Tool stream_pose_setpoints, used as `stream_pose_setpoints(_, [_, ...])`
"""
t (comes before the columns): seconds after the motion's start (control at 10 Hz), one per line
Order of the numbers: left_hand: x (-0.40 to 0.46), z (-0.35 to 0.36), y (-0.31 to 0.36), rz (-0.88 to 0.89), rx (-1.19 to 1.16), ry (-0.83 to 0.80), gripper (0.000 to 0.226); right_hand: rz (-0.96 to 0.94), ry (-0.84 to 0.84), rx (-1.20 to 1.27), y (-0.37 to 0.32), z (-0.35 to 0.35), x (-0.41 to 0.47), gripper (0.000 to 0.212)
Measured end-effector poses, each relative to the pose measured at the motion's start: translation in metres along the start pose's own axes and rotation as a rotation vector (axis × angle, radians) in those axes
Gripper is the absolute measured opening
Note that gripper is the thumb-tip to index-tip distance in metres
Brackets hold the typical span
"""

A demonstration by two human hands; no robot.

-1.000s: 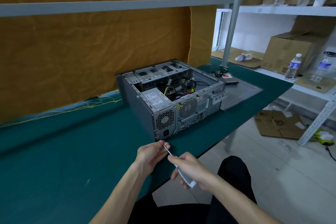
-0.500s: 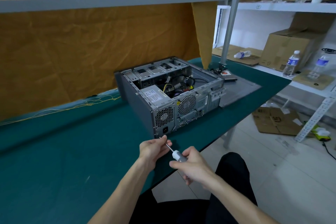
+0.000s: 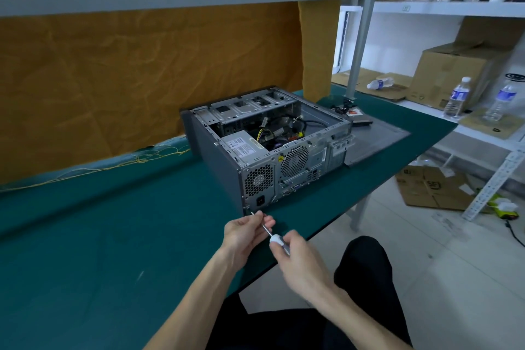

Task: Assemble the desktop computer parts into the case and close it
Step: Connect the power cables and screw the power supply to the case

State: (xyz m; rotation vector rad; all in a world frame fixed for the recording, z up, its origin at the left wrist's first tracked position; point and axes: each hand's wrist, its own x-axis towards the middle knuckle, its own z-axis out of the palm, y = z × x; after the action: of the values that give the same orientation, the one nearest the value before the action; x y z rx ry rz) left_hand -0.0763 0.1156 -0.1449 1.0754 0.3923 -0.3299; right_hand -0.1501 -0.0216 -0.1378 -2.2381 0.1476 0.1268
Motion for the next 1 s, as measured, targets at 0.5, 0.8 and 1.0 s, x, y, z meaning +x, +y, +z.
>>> stream_pose_setpoints(0.5, [-0.005,-0.006,-0.006,0.021,-0.112,-0.125,0.031,0.538,-0.372,1.144,-0.015,-0.012,0.001,0.028])
stream_pose_setpoints(0.8, [0.0,-0.01,-0.006,0.027,-0.148,-0.121,0.026,0.169,-0.15,0.461,-0.008,-0.002,0.0,0.031])
stream_pose_setpoints(1.0, [-0.001,-0.008,-0.012,0.071,-0.159,-0.095,0.024,0.123,-0.121,0.003,-0.007,-0.005,-0.011,0.033])
